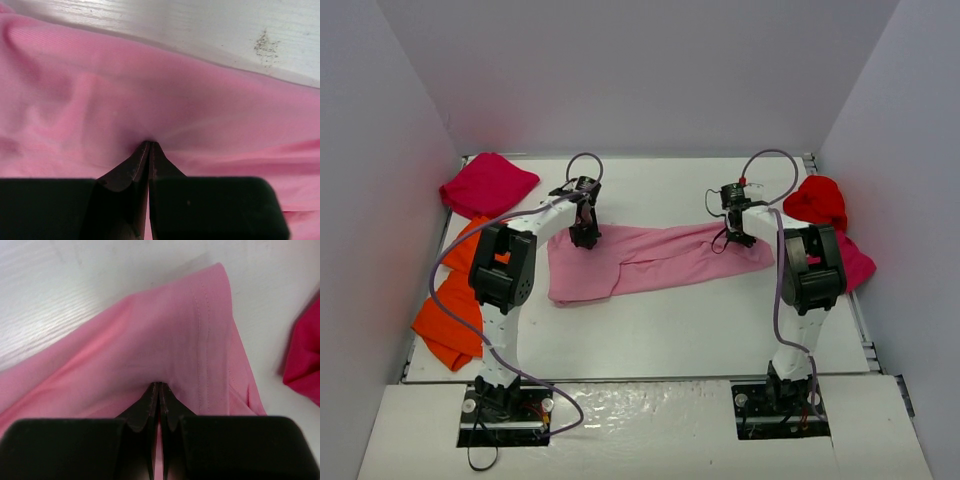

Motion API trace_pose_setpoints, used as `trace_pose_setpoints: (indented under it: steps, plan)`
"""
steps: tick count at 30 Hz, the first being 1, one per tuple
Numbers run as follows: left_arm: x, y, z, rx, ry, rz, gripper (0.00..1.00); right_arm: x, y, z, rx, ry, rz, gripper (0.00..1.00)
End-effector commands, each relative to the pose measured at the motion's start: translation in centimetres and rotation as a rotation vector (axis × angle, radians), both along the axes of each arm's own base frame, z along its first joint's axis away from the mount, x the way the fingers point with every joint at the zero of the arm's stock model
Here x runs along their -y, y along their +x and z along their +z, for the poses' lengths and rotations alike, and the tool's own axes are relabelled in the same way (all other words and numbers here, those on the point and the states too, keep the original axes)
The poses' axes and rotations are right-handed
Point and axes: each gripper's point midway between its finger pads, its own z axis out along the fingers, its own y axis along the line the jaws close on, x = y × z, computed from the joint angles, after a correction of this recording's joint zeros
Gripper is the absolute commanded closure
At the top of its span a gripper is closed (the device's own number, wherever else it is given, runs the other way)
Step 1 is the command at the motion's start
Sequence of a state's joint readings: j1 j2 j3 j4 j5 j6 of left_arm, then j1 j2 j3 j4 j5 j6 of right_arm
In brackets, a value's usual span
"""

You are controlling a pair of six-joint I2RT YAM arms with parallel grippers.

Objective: Fold and stack the t-shirts
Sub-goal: Fold the tshirt

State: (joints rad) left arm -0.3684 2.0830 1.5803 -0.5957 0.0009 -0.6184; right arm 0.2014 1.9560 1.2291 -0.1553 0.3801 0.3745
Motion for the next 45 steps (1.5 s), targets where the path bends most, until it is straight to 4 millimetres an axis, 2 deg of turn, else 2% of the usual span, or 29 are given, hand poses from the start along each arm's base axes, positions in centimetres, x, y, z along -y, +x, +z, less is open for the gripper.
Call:
trace_pose_setpoints:
  steps: [1, 5, 10, 18, 21, 24, 26, 27, 28, 31, 32, 34, 37, 39, 42, 43, 44, 45]
  plan:
    - [-2.3, 1.7, 3.3, 0.078, 0.044, 0.020, 1.00, 4.4, -2.6, -2.6, -0.123, -0.054, -0.113, 1.00]
    - [-3.3, 1.3, 3.1, 0.070, 0.061, 0.030, 1.00, 6.4, -2.6, -1.8, -0.118, -0.139, -0.156, 1.00]
    - [-3.9, 1.4, 3.3, 0.075, 0.068, 0.036, 1.00, 7.8, -2.9, -2.4, -0.141, -0.104, -0.199, 1.00]
    - [-4.0, 1.4, 3.3, 0.078, 0.075, 0.035, 1.00, 7.7, -2.7, -2.0, -0.126, -0.081, -0.203, 1.00]
    - [-4.0, 1.3, 3.1, 0.073, 0.076, 0.035, 1.00, 7.1, -2.6, -1.9, -0.120, -0.057, -0.191, 1.00]
    - [-4.1, 1.3, 3.2, 0.074, 0.073, 0.037, 1.00, 6.8, -2.3, -0.4, -0.068, -0.078, -0.191, 1.00]
    - [-4.0, 1.4, 3.9, 0.093, 0.069, 0.043, 1.00, 6.4, -1.6, 1.5, 0.004, -0.090, -0.192, 0.99]
    - [-4.0, 1.4, 4.3, 0.108, 0.064, 0.046, 1.00, 6.1, -1.3, 2.7, 0.050, -0.091, -0.192, 0.96]
    - [-3.9, 1.5, 5.1, 0.131, 0.054, 0.050, 1.00, 5.7, -1.1, 4.4, 0.111, -0.076, -0.188, 0.86]
    - [-3.4, 1.4, 8.1, 0.230, 0.010, 0.054, 1.00, 4.1, 0.0, 7.3, 0.220, 0.003, -0.132, 0.60]
    - [-2.9, 1.7, 9.3, 0.281, -0.011, 0.047, 1.00, 3.6, 0.2, 8.1, 0.244, 0.028, -0.117, 0.54]
    - [-2.3, 1.3, 11.1, 0.334, -0.025, 0.035, 1.00, 2.5, 0.8, 9.5, 0.279, 0.078, -0.067, 0.46]
    - [-1.5, 0.0, 13.6, 0.386, -0.036, 0.012, 1.00, -0.2, 1.3, 9.9, 0.281, 0.151, 0.029, 0.44]
    - [-0.7, -1.4, 14.0, 0.377, -0.080, -0.001, 0.99, -2.1, 1.4, 9.7, 0.270, 0.156, 0.088, 0.46]
    - [1.1, -3.7, 11.3, 0.271, -0.197, -0.005, 0.96, -4.5, 1.2, 8.2, 0.233, 0.168, 0.146, 0.52]
    - [2.0, -4.4, 10.2, 0.229, -0.245, -0.010, 0.97, -5.3, 1.1, 7.6, 0.217, 0.180, 0.172, 0.62]
    - [2.8, -5.0, 9.1, 0.188, -0.288, -0.012, 0.97, -6.1, 1.0, 7.1, 0.204, 0.187, 0.193, 0.78]
    - [3.4, -5.6, 8.0, 0.150, -0.326, -0.009, 0.97, -6.7, 0.8, 6.6, 0.193, 0.188, 0.209, 0.99]
